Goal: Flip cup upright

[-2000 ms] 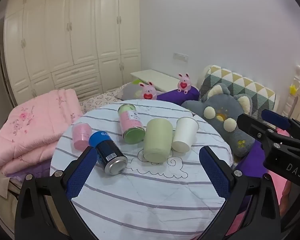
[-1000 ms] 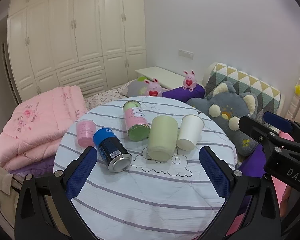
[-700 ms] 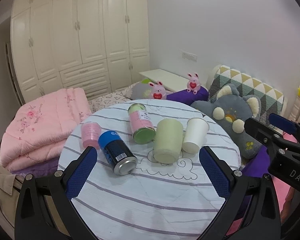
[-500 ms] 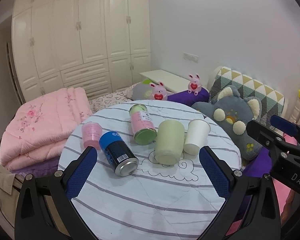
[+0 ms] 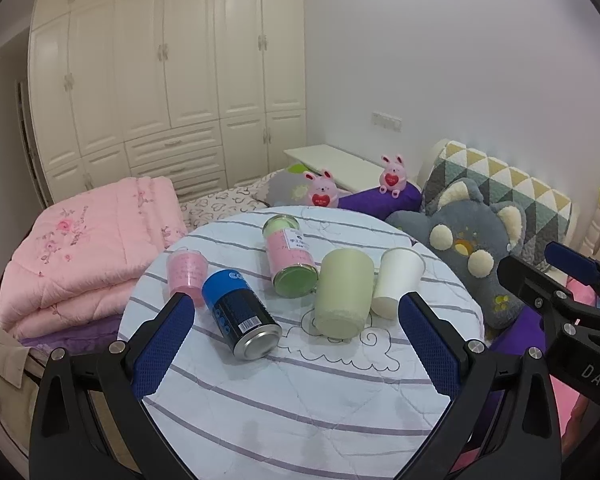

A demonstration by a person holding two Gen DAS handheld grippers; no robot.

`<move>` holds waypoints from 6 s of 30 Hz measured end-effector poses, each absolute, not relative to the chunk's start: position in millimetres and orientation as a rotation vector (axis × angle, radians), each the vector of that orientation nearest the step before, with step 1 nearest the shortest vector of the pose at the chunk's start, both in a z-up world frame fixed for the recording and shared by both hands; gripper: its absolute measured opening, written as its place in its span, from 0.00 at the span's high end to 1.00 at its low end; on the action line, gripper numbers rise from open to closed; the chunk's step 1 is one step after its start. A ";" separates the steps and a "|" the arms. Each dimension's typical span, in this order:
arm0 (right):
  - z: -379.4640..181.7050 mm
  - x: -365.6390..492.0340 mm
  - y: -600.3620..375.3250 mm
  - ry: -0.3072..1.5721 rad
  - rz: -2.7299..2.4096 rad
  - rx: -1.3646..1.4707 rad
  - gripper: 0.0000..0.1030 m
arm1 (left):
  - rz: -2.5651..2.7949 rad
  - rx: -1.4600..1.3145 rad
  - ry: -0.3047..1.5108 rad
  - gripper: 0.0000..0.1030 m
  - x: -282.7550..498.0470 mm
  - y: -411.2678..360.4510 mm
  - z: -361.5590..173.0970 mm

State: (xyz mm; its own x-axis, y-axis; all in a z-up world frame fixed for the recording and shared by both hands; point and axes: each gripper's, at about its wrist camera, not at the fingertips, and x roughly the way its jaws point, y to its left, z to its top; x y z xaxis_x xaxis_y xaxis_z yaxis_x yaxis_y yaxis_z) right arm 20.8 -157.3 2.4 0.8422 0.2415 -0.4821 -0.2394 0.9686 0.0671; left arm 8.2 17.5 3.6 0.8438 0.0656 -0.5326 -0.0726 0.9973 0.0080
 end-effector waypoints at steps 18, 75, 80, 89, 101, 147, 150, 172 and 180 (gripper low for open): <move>2.2 21.1 -150.6 0.512 0.242 0.001 0.22 | 0.051 -0.015 0.572 0.00 10.5 16.3 -2.7; -47.8 88.9 -164.4 0.660 0.198 0.051 0.21 | -0.039 0.026 0.861 0.00 100.5 -0.4 -72.0; -60.5 105.6 -168.1 0.699 0.189 0.063 0.22 | -0.059 0.030 0.946 0.00 128.4 -7.8 -92.8; -78.2 133.2 -174.5 0.740 0.179 0.087 0.21 | -0.082 0.028 1.060 0.00 168.7 -14.4 -127.0; -95.9 154.9 -175.4 0.776 0.181 0.104 0.21 | -0.066 0.085 1.108 0.07 194.5 -19.0 -148.6; -87.6 65.3 -141.1 0.792 0.263 0.052 0.21 | -0.087 -0.012 1.052 0.20 54.9 -3.5 -124.0; -83.4 58.8 -143.3 0.779 0.250 0.047 0.21 | -0.099 -0.023 1.002 0.14 47.8 -0.3 -111.9; -78.3 37.1 -128.9 0.804 0.269 0.070 0.22 | 0.022 -0.072 0.893 0.07 14.0 53.3 -89.8; -80.8 36.1 -116.6 0.817 0.261 0.050 0.21 | 0.019 -0.083 0.896 0.07 14.2 65.4 -92.0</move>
